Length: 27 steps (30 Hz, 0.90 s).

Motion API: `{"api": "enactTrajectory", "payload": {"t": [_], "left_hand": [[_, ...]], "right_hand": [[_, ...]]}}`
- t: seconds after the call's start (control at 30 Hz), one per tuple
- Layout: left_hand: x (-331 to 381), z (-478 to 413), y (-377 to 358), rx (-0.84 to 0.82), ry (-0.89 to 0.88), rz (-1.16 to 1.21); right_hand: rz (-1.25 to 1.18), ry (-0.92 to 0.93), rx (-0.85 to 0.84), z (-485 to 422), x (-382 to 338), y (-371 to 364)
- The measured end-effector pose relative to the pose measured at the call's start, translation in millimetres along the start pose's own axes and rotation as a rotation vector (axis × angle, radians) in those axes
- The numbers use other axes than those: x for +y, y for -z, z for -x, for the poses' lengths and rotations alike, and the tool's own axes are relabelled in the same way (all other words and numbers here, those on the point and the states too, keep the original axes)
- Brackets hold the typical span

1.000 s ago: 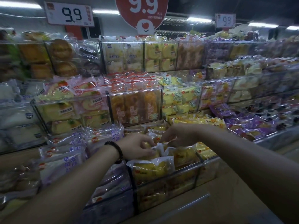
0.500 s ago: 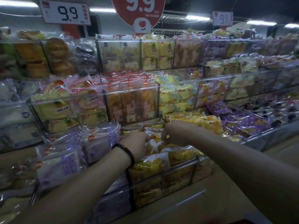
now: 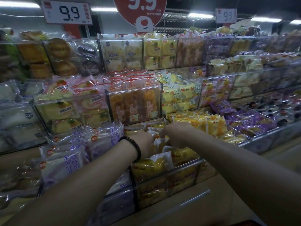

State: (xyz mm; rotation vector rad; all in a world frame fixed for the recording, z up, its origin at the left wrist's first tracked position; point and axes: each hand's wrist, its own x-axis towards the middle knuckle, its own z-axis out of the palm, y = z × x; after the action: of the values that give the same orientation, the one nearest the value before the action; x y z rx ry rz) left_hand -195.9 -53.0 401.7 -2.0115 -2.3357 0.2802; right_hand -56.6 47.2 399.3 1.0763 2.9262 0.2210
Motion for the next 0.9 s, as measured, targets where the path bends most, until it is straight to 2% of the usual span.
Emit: {"api": "enactTrajectory", "payload": {"t": [0.3, 0.5, 0.7, 0.9], "left_hand": [[9.3, 3.3, 5.7, 0.235, 0.102, -0.027], [17.3, 2.5, -0.1, 0.259, 0.168, -0.117], [16.4, -0.3, 0.5, 0.253, 0.209, -0.112], [17.4, -10.9, -9.6, 0.259, 0.11, -0.187]], "right_hand": [[-0.001, 0.05, -0.038, -5.9, 15.3, 13.0], [-0.019, 0.05, -0.05, -11.3, 24.5, 9.4], [-0.03, 0.069, -0.074, -15.4, 23.5, 9.9], [-0.003, 0.044, -0.138, -20.5, 10.0, 5.7]]}}
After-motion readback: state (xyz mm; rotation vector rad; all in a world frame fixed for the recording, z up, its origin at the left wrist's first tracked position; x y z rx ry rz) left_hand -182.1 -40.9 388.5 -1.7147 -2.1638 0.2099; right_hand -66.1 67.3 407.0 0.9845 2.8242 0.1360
